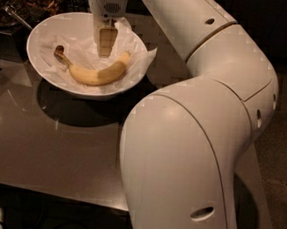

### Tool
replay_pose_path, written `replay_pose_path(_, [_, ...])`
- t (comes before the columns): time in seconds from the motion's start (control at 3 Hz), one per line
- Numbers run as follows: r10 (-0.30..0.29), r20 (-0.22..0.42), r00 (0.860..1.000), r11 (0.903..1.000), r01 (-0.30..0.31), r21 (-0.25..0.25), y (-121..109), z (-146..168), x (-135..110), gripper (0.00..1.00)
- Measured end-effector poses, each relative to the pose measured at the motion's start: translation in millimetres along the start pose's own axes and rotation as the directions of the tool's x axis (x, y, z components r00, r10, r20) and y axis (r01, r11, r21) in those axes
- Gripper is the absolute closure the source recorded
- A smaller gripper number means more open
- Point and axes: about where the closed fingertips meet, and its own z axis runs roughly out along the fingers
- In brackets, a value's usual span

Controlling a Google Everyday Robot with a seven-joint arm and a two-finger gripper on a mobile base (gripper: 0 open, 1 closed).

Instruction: Pick banana from white bowl

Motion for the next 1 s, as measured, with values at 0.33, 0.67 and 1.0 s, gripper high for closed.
replay_pose_path(0.33, [-0.001, -0.006, 1.000, 0.9992, 0.001, -0.039, 5, 16, 2, 0.46])
replay_pose_path(0.67, [0.002, -0.012, 1.000, 0.9972, -0.003, -0.075, 10, 30, 7, 0.48])
replay_pose_path(1.0, [0.003, -0.014, 1.000, 0.9948, -0.004, -0.102, 14, 40, 10, 0.49])
